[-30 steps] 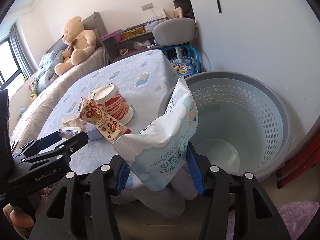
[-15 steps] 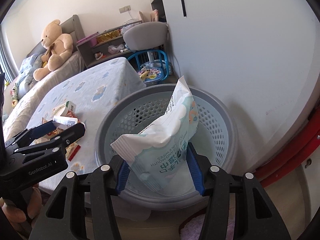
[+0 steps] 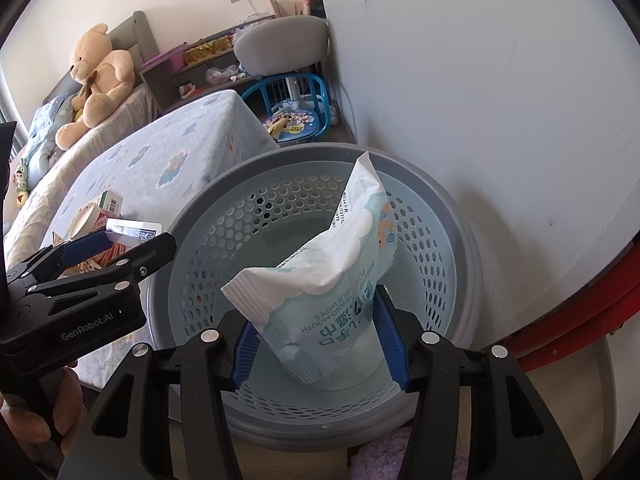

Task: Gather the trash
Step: 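Carry packet and card over the grey basket and open both grippers, then withdraw both grippers from the basket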

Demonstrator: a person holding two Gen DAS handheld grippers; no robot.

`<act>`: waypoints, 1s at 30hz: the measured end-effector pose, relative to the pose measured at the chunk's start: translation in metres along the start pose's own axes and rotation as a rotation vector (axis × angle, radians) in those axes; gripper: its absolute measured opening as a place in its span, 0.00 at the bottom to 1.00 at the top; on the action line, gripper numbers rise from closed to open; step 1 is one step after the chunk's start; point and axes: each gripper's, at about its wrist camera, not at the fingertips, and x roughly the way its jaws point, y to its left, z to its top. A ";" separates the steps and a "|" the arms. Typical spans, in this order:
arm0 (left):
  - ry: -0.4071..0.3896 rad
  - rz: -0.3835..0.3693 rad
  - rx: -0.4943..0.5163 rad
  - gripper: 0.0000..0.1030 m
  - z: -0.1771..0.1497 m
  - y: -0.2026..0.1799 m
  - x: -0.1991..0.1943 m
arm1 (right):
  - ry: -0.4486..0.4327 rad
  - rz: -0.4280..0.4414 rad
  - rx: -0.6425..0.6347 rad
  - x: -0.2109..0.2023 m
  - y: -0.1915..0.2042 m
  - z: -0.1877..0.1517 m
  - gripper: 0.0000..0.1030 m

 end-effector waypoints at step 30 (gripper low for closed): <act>0.014 0.003 0.005 0.82 0.003 -0.008 0.005 | -0.042 -0.023 0.036 -0.006 -0.011 0.003 0.67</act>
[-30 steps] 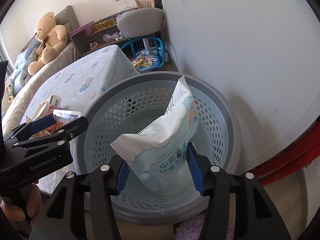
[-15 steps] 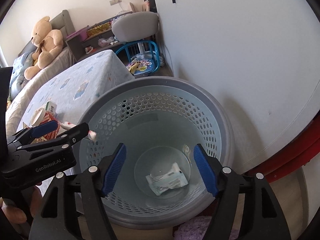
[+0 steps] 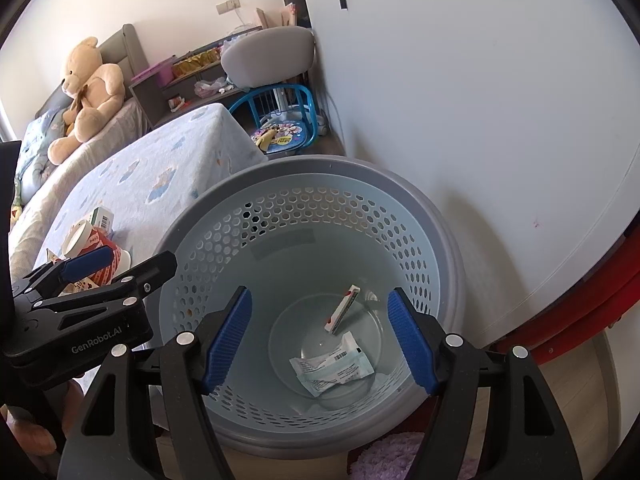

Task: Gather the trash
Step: 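Withdraw both grippers from the basket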

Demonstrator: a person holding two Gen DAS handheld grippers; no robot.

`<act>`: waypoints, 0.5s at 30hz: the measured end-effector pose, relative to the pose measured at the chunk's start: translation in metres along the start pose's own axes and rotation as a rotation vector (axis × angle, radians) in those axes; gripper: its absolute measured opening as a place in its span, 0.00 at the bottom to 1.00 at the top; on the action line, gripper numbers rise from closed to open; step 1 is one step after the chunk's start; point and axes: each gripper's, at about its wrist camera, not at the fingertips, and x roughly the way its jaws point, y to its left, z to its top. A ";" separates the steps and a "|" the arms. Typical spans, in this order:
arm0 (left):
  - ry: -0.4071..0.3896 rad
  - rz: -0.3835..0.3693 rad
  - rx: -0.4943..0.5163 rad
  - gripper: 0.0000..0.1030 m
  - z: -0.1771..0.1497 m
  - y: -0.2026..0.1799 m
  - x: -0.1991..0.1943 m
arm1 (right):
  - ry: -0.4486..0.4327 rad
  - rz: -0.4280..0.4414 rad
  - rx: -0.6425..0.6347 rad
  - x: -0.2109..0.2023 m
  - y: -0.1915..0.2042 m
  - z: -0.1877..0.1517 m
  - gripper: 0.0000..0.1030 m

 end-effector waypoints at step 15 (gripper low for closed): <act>-0.007 0.009 -0.023 0.82 -0.002 0.005 -0.006 | -0.004 -0.009 0.007 0.000 0.002 -0.001 0.75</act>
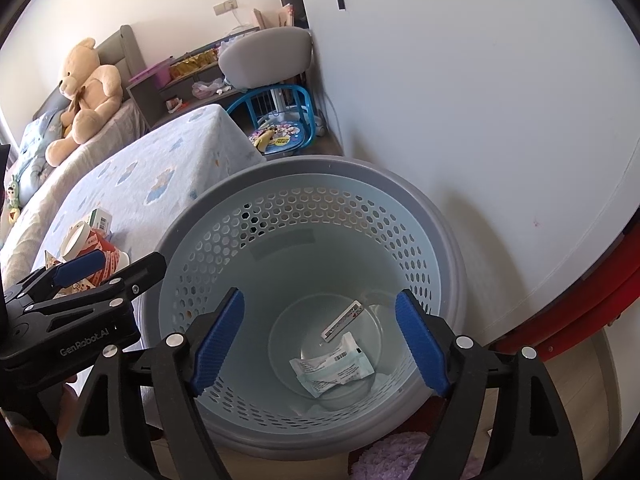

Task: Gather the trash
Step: 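Withdraw both grippers from the basket, then move both grippers back to the table toward the red snack wrapper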

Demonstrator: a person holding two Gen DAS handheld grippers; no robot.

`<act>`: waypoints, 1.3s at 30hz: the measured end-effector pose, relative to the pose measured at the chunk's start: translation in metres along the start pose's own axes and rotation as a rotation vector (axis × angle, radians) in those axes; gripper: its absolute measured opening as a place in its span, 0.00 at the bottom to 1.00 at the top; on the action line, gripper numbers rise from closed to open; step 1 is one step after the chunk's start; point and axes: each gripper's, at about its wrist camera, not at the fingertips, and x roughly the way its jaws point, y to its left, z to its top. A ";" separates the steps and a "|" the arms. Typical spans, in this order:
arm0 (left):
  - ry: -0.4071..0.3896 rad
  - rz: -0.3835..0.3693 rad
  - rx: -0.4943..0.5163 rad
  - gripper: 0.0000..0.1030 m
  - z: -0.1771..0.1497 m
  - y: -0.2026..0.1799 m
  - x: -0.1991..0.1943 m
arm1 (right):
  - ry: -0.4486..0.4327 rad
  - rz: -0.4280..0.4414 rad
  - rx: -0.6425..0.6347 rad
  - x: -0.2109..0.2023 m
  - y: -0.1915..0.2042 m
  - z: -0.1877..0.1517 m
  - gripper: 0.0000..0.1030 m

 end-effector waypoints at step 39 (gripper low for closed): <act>-0.058 0.083 -0.157 0.82 -0.059 0.105 -0.065 | -0.065 0.064 -0.073 -0.019 0.075 -0.027 0.82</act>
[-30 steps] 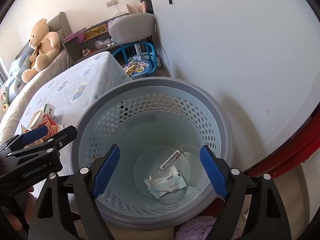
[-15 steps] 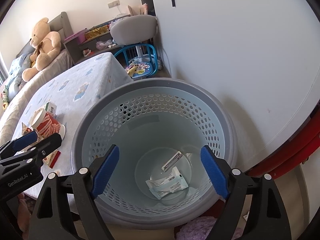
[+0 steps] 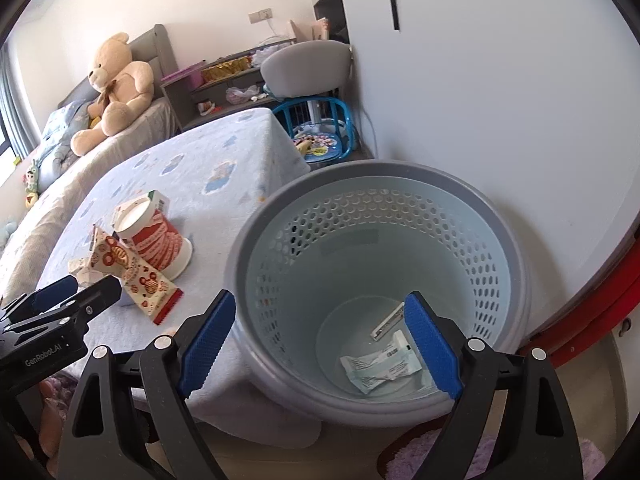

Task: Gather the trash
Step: 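Move both grippers back to the table toward the red snack wrapper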

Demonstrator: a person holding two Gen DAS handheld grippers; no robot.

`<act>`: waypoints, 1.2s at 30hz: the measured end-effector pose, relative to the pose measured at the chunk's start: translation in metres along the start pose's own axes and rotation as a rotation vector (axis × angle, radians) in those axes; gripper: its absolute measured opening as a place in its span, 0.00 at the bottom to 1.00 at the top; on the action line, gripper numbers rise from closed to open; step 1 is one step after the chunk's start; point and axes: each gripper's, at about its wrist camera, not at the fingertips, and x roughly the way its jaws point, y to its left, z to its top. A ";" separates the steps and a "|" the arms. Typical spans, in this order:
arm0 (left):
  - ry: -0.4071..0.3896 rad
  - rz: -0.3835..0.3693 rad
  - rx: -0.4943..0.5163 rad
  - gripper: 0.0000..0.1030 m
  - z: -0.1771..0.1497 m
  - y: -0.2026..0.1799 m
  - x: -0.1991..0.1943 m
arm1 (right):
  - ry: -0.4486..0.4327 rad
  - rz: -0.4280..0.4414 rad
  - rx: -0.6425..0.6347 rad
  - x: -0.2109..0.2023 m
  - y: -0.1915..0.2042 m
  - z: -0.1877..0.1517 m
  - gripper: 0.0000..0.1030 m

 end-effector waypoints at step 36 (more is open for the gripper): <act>0.009 0.191 -0.231 0.82 -0.032 0.154 0.022 | 0.079 0.129 -0.291 0.087 0.167 -0.003 0.76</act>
